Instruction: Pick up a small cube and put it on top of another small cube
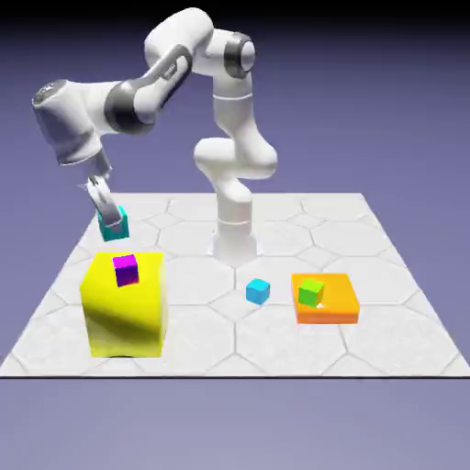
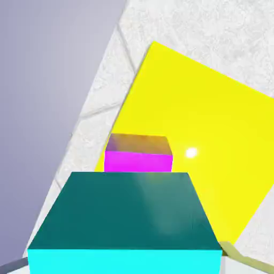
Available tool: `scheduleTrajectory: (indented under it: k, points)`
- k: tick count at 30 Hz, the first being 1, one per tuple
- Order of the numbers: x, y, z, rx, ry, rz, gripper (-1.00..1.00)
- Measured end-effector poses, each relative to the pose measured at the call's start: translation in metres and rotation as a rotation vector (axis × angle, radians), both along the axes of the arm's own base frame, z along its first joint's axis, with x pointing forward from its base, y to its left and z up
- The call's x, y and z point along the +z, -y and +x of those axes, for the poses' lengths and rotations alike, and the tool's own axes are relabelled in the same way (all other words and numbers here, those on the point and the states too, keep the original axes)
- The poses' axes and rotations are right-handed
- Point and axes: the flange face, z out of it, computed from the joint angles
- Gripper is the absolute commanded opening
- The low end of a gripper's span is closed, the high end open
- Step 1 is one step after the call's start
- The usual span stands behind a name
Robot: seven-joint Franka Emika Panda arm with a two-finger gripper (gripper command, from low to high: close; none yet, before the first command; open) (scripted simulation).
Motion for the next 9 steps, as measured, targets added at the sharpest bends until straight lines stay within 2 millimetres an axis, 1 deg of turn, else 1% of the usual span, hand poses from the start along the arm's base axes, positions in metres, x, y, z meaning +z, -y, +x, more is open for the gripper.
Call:
scheduleTrajectory:
  k: [2,3,5,9]
  points:
    - [-0.032,-0.006,-0.004,0.0,0.0,0.0,-1.0]
    - [-0.036,-0.007,-0.005,-0.001,0.0,-0.001,1.0]
    - [-0.036,-0.007,-0.005,-0.001,-0.002,-0.002,1.0]
    - [0.028,0.006,0.0,-0.002,-0.002,-0.002,1.0]
